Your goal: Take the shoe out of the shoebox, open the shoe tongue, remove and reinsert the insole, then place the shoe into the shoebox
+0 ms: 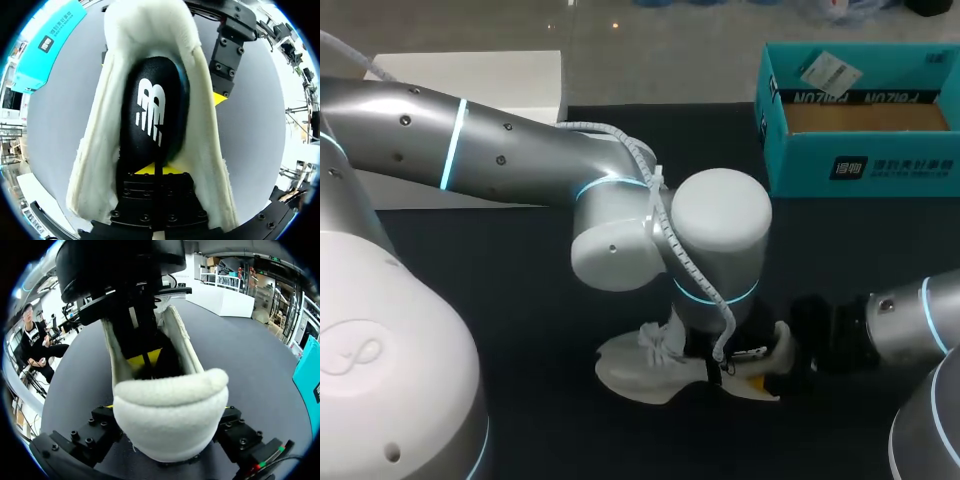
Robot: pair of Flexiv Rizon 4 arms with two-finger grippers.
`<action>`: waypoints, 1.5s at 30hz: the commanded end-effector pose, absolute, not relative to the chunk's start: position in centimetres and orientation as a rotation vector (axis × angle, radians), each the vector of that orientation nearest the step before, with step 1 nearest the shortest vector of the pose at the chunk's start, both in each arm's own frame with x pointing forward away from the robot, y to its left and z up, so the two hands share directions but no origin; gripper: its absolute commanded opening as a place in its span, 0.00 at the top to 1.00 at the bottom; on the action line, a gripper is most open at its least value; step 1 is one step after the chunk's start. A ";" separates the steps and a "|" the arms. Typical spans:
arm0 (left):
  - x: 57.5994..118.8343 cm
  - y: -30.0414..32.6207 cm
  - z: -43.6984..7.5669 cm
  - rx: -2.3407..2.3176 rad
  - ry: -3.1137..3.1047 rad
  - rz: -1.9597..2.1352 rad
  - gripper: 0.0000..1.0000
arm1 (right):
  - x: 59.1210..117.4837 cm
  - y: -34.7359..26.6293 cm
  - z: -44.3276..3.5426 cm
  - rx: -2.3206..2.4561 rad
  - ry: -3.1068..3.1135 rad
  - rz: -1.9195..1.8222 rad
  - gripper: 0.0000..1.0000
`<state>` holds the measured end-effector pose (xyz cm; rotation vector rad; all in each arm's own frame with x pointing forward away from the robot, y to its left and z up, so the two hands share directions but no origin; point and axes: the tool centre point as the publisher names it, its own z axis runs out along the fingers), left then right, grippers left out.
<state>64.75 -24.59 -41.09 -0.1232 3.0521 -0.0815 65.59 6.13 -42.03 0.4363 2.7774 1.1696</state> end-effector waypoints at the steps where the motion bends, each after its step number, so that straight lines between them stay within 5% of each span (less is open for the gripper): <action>1: 65.8 -22.3 -39.0 -0.182 3.048 -0.235 1.00 | 65.6 6.1 -42.2 0.439 2.778 1.163 1.00; 29: 64.8 -22.8 -32.0 -0.113 3.130 -0.903 1.00 | 65.6 6.1 -42.2 0.439 2.778 1.163 1.00; 35: 64.2 -24.8 -32.2 -0.047 3.143 -0.850 0.24 | 65.6 6.1 -42.2 0.439 2.778 1.163 1.00; 40: 63.8 -25.3 -34.0 -0.046 3.169 -0.693 0.27 | 65.6 6.1 -42.2 0.439 2.778 1.163 1.00; 45: 63.6 -25.1 -34.4 -0.063 3.178 -0.677 0.42 | 65.6 6.1 -42.2 0.439 2.778 1.163 1.00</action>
